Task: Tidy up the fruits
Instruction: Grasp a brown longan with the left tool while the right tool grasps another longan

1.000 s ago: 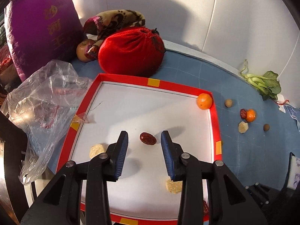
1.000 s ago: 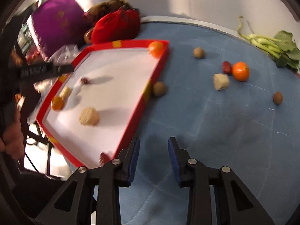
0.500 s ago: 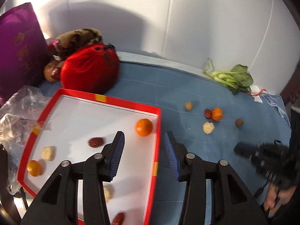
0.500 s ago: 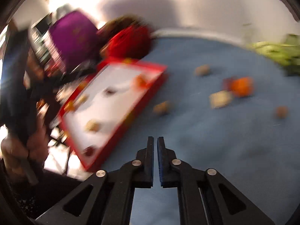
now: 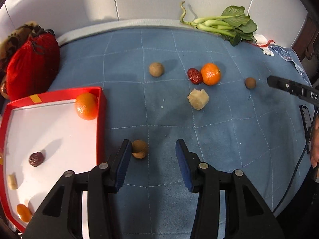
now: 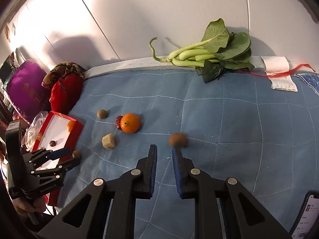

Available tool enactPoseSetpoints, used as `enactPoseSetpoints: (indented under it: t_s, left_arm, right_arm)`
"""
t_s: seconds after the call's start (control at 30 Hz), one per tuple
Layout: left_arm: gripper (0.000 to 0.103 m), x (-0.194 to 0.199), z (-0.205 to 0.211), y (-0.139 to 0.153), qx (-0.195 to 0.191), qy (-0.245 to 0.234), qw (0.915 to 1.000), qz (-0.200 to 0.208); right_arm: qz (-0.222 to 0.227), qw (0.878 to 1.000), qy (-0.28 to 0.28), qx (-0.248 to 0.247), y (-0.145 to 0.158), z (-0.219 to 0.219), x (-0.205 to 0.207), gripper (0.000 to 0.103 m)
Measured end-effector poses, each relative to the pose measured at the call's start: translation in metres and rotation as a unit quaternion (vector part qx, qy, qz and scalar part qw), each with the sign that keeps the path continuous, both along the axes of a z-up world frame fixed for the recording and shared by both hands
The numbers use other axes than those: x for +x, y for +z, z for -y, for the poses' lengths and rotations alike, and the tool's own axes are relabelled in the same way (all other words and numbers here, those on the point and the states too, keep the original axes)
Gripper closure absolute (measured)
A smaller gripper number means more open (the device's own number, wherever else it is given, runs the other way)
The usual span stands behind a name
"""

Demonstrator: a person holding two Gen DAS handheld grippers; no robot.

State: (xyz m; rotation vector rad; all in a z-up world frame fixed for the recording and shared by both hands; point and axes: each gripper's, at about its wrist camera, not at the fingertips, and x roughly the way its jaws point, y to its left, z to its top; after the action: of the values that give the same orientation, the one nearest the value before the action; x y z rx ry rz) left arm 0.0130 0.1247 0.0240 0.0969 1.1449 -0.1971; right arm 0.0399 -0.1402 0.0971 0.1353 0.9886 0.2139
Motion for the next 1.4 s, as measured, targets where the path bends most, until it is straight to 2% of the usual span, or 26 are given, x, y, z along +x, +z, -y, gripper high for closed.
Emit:
enactPoseSetpoints:
  t_s: [0.13,0.2,0.27,0.63,0.77,0.83,1.0,1.2,1.4]
  left_arm:
    - [0.059,0.001,-0.009,-0.010,-0.008,0.001,0.9999,-0.009]
    - [0.064,0.002,-0.014,-0.016,-0.016,0.009,0.9996,-0.020]
    - [0.065,0.001,-0.010,-0.015,-0.003,-0.001,0.9999,-0.014]
    - [0.074,0.008,-0.012,-0.011,-0.015,0.007,0.9998,-0.009]
    - [0.080,0.007,-0.016,-0.010,-0.022,0.017,0.9996,-0.007]
    - [0.083,0.007,-0.018,-0.009,-0.022,0.020,0.9995,-0.006]
    - [0.084,0.005,-0.013,-0.012,-0.010,0.011,0.9999,-0.002]
    - [0.084,0.008,-0.012,-0.013,-0.010,0.010,0.9999,-0.002]
    - [0.084,0.006,-0.009,0.001,-0.016,0.004,0.9998,0.012]
  right_arm:
    - [0.002,1.000,-0.005,-0.008,-0.001,0.007,0.008,0.085]
    - [0.000,1.000,-0.014,-0.011,-0.003,0.011,0.013,0.085]
    - [-0.003,1.000,-0.018,-0.012,-0.006,0.013,0.017,0.085]
    - [-0.016,1.000,0.004,-0.027,-0.017,0.007,0.022,0.085]
    - [-0.024,0.999,0.011,-0.025,-0.023,0.001,0.026,0.084]
    - [-0.027,0.999,0.011,-0.032,-0.028,-0.003,0.028,0.077]
    - [-0.037,0.997,0.014,-0.061,-0.040,-0.011,0.038,0.071]
    - [-0.044,0.995,0.007,-0.084,-0.049,-0.013,0.040,0.079]
    - [-0.038,0.998,0.012,-0.055,-0.040,-0.013,0.034,0.079]
